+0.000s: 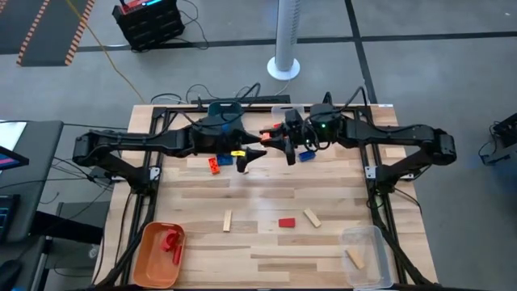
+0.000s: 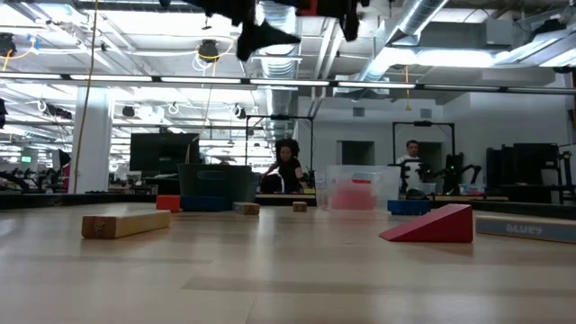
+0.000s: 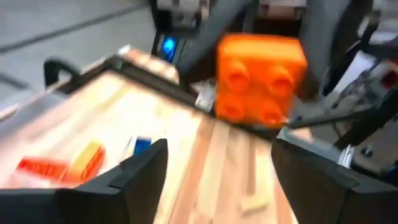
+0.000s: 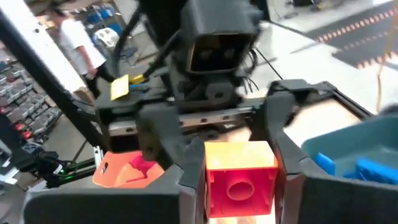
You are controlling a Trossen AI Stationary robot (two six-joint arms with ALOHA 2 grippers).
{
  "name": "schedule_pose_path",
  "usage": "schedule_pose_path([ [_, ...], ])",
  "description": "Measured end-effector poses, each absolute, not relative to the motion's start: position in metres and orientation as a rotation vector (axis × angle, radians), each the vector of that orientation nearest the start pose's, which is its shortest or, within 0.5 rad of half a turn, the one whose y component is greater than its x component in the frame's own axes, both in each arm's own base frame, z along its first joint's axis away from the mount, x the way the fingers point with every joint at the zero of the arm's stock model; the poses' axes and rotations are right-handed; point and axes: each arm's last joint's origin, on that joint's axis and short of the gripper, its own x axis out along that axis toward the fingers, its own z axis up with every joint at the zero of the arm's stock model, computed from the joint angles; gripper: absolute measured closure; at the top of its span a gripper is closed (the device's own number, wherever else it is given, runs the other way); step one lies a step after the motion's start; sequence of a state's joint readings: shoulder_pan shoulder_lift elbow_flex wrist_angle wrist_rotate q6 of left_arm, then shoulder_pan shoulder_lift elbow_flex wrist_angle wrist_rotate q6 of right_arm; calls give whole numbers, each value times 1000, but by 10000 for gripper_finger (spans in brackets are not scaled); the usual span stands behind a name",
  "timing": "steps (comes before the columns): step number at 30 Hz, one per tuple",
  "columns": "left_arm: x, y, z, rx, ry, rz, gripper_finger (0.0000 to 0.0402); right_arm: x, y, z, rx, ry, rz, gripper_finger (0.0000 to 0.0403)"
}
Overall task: Sort blocks
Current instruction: Put the orange game piece into the top transparent bin
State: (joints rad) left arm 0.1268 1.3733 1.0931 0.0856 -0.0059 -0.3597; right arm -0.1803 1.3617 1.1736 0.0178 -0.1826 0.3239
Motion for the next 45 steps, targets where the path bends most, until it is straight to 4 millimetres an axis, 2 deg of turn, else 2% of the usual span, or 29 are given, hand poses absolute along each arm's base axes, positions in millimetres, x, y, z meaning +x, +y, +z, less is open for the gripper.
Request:
schedule_pose_path([
  [4,304,39,326,-410,295,193,103,300,-71,345,396,289,-206,310],
  [7,294,37,318,-459,419,227,104,295,-93,322,410,449,-391,310],
  [11,280,32,309,-502,579,264,111,294,-126,287,478,630,-522,310],
  [17,261,20,290,-488,861,296,118,294,-165,235,617,840,-566,310],
  [21,253,11,284,-443,964,334,118,293,-176,221,661,880,-576,301],
  [24,248,5,282,-411,1014,372,118,292,-180,215,675,904,-586,274],
  [28,242,2,278,-384,1076,406,118,291,-183,215,692,899,-578,215],
  [31,239,7,276,-409,1100,446,118,287,-184,219,689,892,-583,178],
  [36,229,23,247,-612,1136,650,118,273,-181,248,669,811,-594,161],
  [41,223,34,215,-873,1061,826,118,257,-152,295,595,681,-579,170],
  [45,223,40,201,-994,940,913,118,250,-122,322,510,597,-549,176],
])
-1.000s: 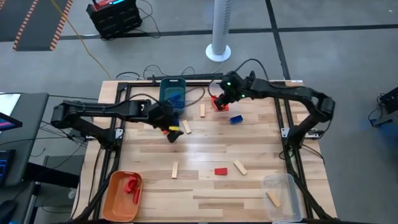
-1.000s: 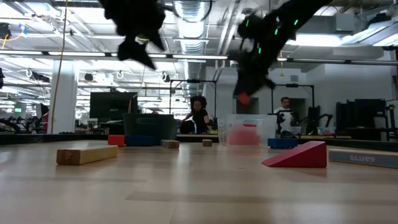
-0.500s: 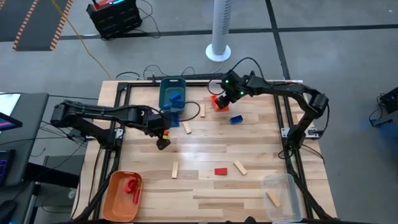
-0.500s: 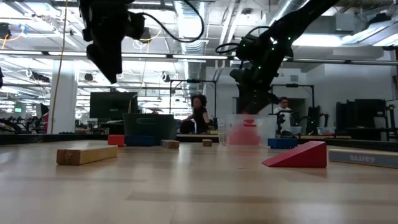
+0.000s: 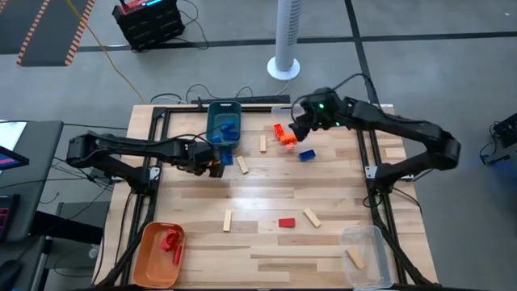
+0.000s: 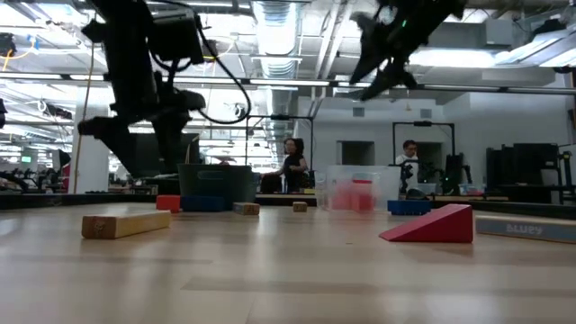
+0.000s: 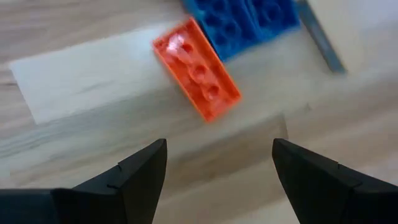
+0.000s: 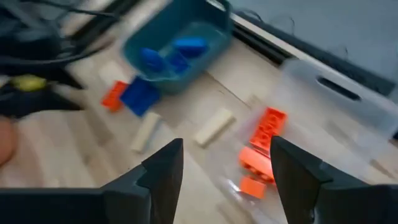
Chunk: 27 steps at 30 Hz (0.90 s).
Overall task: Sort blocks
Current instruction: Put the orange game piece into the top transparent bin
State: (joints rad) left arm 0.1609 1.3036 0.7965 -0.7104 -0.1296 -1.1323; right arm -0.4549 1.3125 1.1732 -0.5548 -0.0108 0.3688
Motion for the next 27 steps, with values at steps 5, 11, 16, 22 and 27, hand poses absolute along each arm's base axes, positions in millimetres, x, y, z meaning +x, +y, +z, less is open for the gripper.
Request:
schedule_pose_path([
  [5,226,45,183,-1064,904,1006,118,245,-99,338,460,548,-507,181],
  [11,245,49,164,-1096,849,1043,118,246,-90,340,439,550,-468,184],
  [16,256,51,154,-1117,827,1075,118,248,-85,340,421,557,-446,185],
  [22,261,53,145,-1089,849,1118,118,248,-83,340,416,560,-438,185],
  [27,260,54,149,-1089,787,1166,118,249,-79,338,418,579,-428,185],
])
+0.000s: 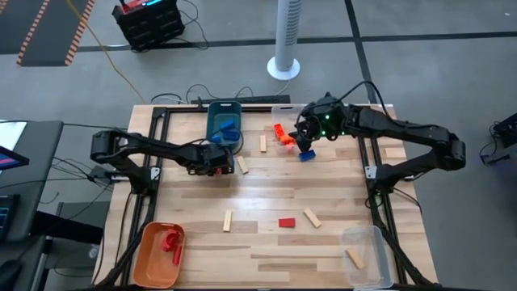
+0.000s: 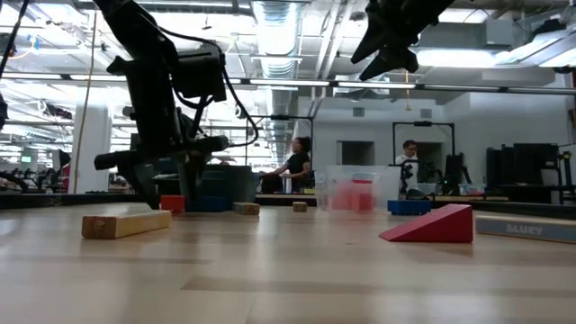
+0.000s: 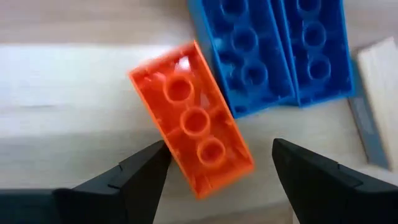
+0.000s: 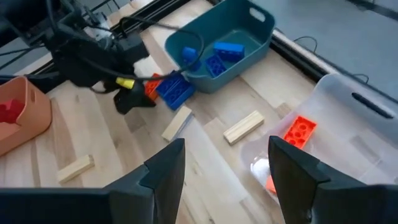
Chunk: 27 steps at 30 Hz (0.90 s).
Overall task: Sort blocks
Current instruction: Put the orange game piece into the top transparent bin
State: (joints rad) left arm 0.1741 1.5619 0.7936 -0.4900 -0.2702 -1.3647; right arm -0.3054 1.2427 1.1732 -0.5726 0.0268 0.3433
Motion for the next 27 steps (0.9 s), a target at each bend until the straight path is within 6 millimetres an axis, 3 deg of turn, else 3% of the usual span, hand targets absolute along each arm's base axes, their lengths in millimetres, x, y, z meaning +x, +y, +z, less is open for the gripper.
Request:
schedule_pose_path([
  [9,249,53,151,-1031,789,1251,159,252,-69,339,422,579,-392,185],
  [19,245,50,145,-961,892,1182,270,252,-71,339,424,578,-399,185],
  [27,247,47,179,-934,840,994,271,247,-69,343,402,563,-375,185],
])
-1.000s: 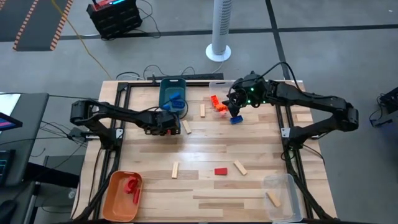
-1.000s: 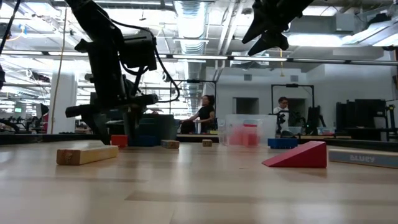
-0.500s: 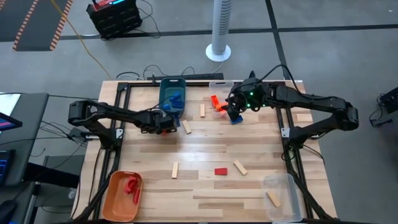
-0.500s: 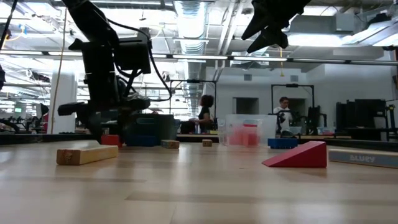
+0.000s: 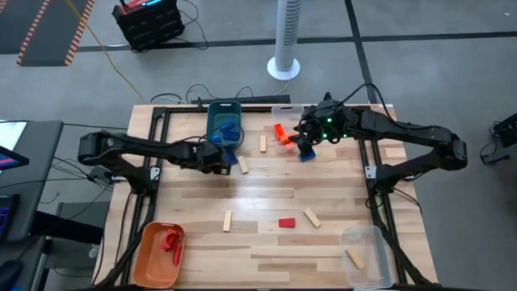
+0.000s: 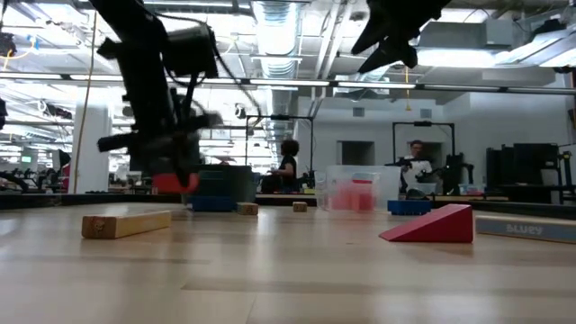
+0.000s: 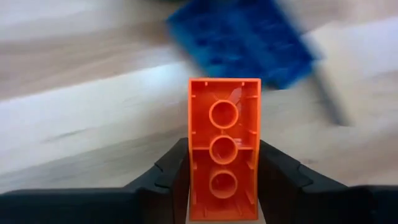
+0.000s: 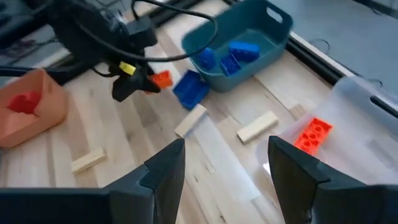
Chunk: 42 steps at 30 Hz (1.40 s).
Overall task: Sort blocks
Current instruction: Put the orange game piece into the top transparent bin
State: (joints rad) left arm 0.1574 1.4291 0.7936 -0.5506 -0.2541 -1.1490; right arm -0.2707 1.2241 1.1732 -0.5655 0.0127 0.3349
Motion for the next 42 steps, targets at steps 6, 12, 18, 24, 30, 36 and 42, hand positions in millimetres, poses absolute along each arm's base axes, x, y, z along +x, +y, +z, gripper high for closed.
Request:
schedule_pose_path([
  [6,255,47,225,-870,593,701,270,244,-59,354,258,527,-159,185],
  [12,271,50,260,-781,331,337,268,257,-44,355,116,484,-32,185],
  [18,287,48,279,-713,129,63,268,268,-45,368,172,309,-2,178],
  [24,292,45,290,-612,-6,-1,267,278,-56,383,338,117,37,159],
  [30,291,47,299,-482,-117,40,266,298,-60,380,405,25,63,142],
  [36,291,45,306,-376,-186,43,266,314,-61,370,419,7,72,137],
  [42,291,43,307,-318,-195,43,266,326,-63,360,437,12,73,136],
])
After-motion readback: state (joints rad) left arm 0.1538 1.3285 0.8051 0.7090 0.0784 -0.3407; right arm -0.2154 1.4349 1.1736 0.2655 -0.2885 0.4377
